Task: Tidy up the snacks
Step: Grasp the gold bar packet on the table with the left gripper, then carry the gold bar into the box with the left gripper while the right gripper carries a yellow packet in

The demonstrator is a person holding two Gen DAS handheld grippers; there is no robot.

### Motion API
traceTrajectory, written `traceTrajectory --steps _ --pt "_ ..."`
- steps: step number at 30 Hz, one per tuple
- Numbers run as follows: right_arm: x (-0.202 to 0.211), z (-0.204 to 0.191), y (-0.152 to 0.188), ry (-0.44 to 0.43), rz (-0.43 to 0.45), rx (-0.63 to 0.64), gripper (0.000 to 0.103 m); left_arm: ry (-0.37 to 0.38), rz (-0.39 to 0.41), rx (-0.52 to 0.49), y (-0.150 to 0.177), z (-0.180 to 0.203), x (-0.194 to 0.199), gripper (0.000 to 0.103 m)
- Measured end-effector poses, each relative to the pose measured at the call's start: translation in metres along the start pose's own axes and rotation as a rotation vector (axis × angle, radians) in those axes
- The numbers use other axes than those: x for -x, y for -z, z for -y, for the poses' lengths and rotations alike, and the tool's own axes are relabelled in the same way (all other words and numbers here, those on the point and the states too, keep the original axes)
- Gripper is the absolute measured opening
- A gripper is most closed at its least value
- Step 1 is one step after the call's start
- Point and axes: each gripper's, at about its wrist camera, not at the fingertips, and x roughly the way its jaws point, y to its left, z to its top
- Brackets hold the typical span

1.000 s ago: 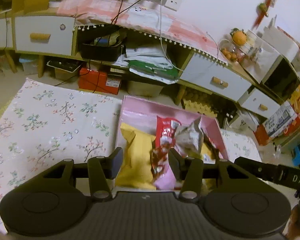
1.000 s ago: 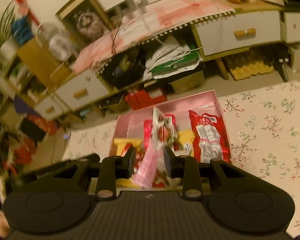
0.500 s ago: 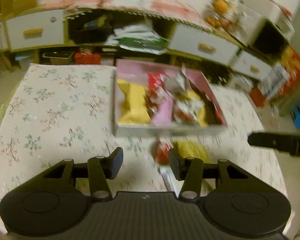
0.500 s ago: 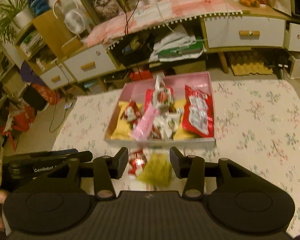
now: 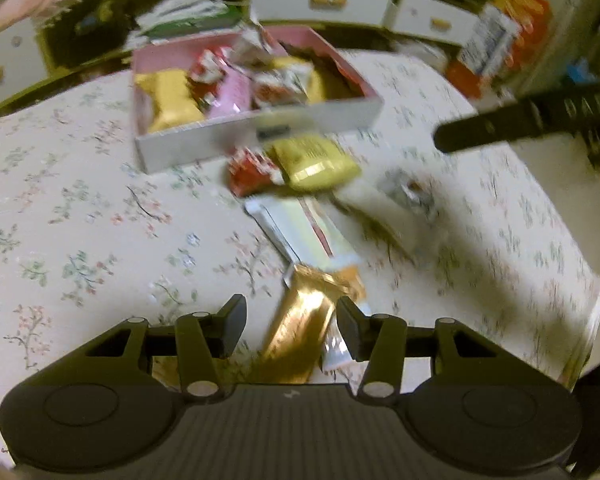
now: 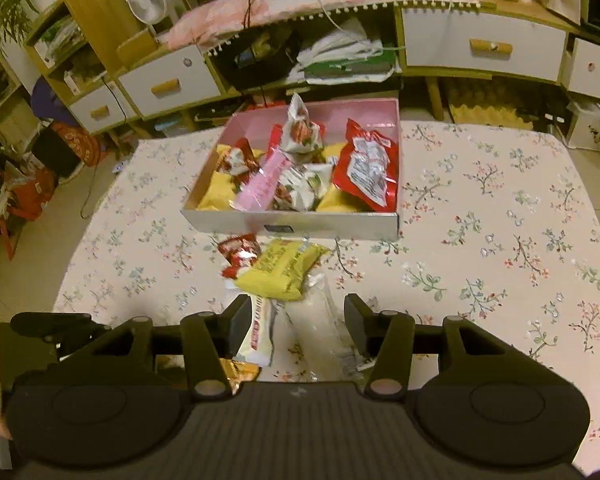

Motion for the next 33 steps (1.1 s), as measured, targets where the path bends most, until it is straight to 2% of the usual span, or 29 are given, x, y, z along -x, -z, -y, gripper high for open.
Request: traceTrajectory --steps 9,10,11,12,22,28,31,33 --pt "-0.016 -0.005 0.007 0.02 -0.058 0.051 0.047 -0.034 -0.091 -0.064 0.014 0.009 -0.031 0.053" --pt "-0.016 -0.004 0.007 0.02 -0.057 0.05 0.047 -0.039 -0.091 -0.066 0.015 0.009 -0.032 0.05" --pt "-0.017 -0.005 0.007 0.019 -0.059 0.05 0.047 -0.039 -0.087 -0.068 0.015 0.009 -0.033 0.039" --pt "-0.019 -0.005 0.007 0.019 -0.064 0.049 0.047 -0.039 -0.085 -0.068 0.014 0.008 -0.032 0.034" --pt "-0.027 0.007 0.002 0.036 -0.069 -0.007 0.047 -0.007 -0.005 0.016 -0.001 -0.003 -0.009 0.034" --pt "-0.041 0.022 -0.002 -0.037 -0.046 -0.163 0.047 -0.013 0.054 0.101 -0.012 -0.016 0.007 0.034" --pt "-0.053 0.027 -0.006 -0.09 -0.04 -0.27 0.057 -0.022 0.08 0.149 -0.015 -0.025 0.013 0.034" --pt "-0.06 0.025 -0.008 -0.111 -0.037 -0.307 0.058 -0.033 0.092 0.181 -0.017 -0.031 0.014 0.034"
